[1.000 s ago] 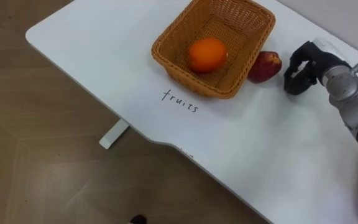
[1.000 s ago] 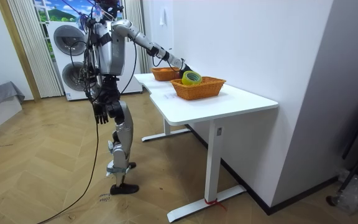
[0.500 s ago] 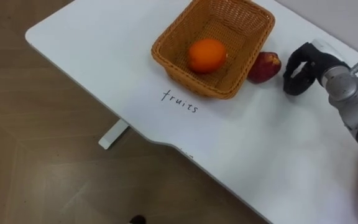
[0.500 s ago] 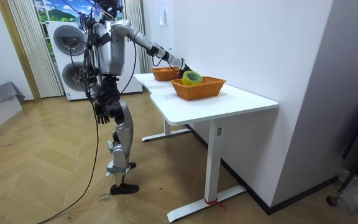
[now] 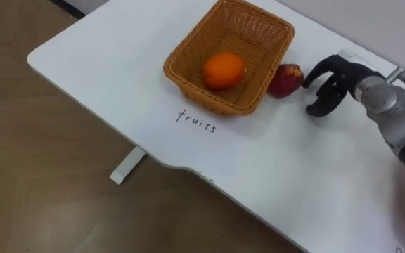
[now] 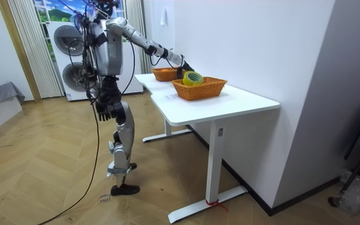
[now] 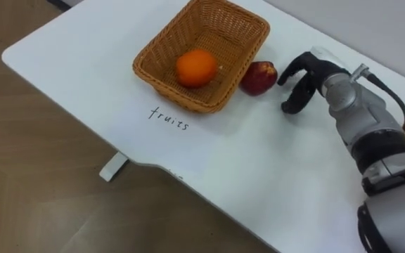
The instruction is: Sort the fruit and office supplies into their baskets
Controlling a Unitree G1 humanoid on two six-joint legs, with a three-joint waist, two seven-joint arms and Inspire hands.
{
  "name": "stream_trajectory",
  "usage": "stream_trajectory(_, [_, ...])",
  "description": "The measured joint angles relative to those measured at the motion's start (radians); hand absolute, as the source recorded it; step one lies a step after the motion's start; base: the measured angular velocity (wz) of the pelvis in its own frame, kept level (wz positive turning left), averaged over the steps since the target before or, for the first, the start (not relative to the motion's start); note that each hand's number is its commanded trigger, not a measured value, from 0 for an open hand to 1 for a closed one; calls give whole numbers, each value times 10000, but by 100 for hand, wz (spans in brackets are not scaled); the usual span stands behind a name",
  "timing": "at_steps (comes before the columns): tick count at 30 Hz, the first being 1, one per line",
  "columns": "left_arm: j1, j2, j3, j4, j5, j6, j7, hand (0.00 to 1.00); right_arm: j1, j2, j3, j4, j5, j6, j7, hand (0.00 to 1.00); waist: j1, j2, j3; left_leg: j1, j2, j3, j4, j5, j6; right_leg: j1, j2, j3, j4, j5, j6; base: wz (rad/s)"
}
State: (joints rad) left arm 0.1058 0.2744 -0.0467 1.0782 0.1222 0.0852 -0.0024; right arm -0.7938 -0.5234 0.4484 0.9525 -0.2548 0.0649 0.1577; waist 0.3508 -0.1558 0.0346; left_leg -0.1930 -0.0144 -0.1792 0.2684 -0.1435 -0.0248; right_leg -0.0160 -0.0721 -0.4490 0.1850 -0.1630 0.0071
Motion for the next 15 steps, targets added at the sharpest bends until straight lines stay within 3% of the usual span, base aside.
stream_trajectory(2, [176,-58,284,0,5,20,11,0,224,-16,-19,-558,-92,211,161,0,-112,0,-108,217,-11,20,-93,4,-3,158,-9,57,-18,-43,36,-5])
stream_trajectory(4, [223,-132,471,4,8,70,21,0,388,-16,-25,-1008,-175,254,328,0,-221,-15,-131,456,-18,57,-137,9,-2,359,-23,77,-45,-85,38,-2])
stream_trajectory(5, [264,-140,480,3,8,117,24,0,544,-16,-94,-1328,-232,279,431,0,-282,-59,-199,507,-24,56,-133,9,-3,430,-15,75,-104,-96,39,0])
stream_trajectory(15, [554,-244,1031,-464,-2,204,304,0,761,53,-402,-2314,-646,688,997,0,-532,-161,-269,1210,-155,75,-355,39,67,1088,-138,82,-178,-168,149,1])
